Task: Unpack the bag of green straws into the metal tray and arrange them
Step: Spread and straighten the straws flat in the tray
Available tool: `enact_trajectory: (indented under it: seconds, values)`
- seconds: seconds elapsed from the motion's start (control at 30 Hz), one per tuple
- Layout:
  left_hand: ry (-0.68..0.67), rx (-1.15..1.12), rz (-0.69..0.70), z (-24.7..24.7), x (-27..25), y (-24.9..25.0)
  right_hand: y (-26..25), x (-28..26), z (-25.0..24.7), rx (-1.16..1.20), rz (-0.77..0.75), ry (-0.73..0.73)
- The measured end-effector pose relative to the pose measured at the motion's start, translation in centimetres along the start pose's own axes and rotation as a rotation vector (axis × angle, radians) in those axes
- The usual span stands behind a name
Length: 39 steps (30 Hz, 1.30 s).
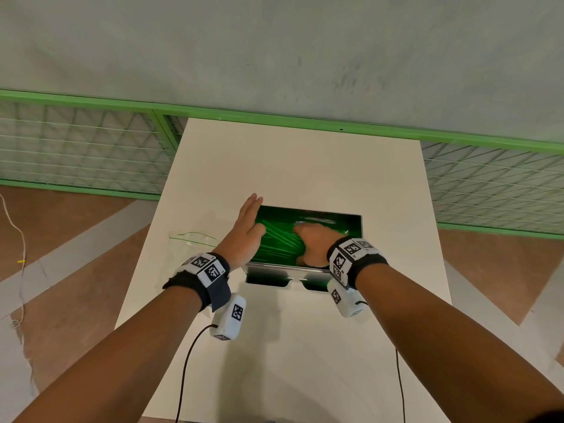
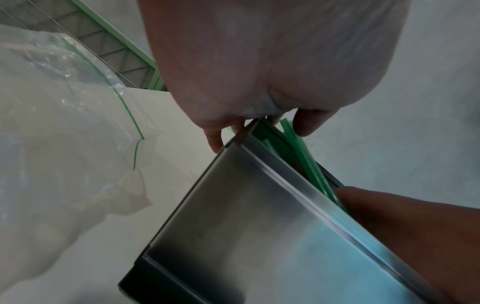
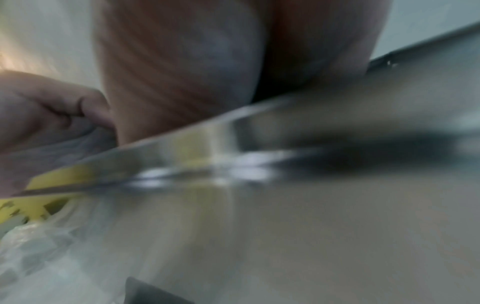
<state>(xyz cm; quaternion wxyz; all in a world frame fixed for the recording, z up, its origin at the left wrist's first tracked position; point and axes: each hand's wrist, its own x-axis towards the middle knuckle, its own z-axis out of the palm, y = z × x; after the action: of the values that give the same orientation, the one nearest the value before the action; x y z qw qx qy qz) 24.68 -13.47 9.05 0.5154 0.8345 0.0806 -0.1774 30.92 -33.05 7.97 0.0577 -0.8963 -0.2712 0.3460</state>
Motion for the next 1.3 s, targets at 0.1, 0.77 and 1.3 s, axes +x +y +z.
enact_trajectory:
  seconds: [0.1,0.77,1.3]
  values:
    - [0.001,-0.018,-0.001,0.1,0.0,0.1,-0.3,-0.2,-0.3,-0.045,0.011,0.037]
    - [0.024,0.016,0.014,-0.9,0.2,-0.4,-1.1,-0.9,-2.9,0.023,-0.148,0.089]
    - [0.029,-0.001,-0.004,-0.7,0.0,-0.2,-2.4,-0.9,-1.5,-0.098,-0.088,-0.22]
